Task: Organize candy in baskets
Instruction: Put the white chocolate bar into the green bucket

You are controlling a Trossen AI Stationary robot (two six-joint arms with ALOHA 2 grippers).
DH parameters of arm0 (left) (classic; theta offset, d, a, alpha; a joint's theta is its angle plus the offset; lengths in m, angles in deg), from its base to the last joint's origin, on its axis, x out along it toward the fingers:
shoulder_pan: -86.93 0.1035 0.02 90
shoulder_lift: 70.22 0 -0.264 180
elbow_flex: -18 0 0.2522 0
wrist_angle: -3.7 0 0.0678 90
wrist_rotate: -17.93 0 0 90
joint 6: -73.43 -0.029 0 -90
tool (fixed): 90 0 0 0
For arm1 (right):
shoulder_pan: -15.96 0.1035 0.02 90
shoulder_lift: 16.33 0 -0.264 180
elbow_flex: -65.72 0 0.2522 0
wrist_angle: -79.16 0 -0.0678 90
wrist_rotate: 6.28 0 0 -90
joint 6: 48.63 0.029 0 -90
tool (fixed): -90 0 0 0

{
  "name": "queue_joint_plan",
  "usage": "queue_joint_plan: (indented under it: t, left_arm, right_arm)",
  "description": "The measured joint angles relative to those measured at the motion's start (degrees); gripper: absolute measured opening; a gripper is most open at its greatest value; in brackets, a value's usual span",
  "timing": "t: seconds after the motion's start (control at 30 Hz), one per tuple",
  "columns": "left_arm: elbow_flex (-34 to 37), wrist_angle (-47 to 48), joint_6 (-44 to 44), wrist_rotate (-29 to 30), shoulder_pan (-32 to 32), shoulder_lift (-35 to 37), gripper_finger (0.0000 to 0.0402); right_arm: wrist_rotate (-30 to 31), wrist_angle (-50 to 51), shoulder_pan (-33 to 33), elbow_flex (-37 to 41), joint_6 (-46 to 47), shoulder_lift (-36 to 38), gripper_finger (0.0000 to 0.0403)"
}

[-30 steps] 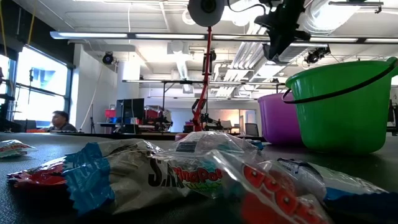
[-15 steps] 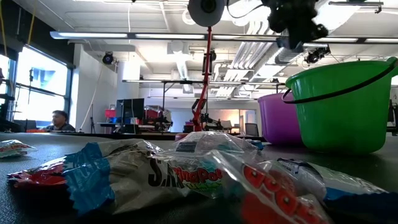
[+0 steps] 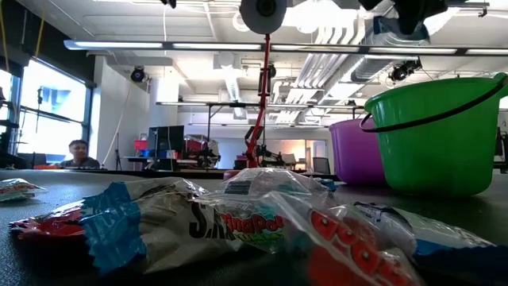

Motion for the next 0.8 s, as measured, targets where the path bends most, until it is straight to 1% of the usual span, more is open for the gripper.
queue_joint_plan:
  t: [0.1,0.27,0.4,0.53,0.6,0.7,0.8]
  left_arm:
    - [0.0,0.0,0.0,-1.7,0.0,0.0,0.0108]
    - [0.0,1.1,0.0,-9.1,0.0,0.0,0.0108]
    - [0.0,2.8,2.6,-14.4,0.0,0.0,0.0108]
    - [0.0,5.0,5.4,-23.5,-1.5,0.0,0.0108]
    - [0.0,5.2,6.0,-26.6,-3.3,-0.1,0.0108]
    - [0.0,5.1,7.1,-28.3,-7.3,-0.3,0.0108]
    - [0.0,5.0,8.2,-28.3,-11.5,-0.3,0.0108]
  right_arm:
    - [-1.6,0.0,1.7,0.0,0.0,0.0,0.0064]
    - [-1.7,0.0,3.9,0.0,-0.3,0.0,0.0125]
    - [-1.1,-0.4,4.5,0.0,0.0,0.0,0.0155]
    - [3.5,-5.4,4.4,0.0,-4.2,0.0,0.0158]
    - [5.0,-8.4,4.0,0.0,-6.7,-0.5,0.0153]
    - [6.0,-11.3,2.8,0.0,-10.5,-2.8,0.0144]
    - [9.3,-11.5,1.7,0.0,-14.0,-6.2,0.0138]
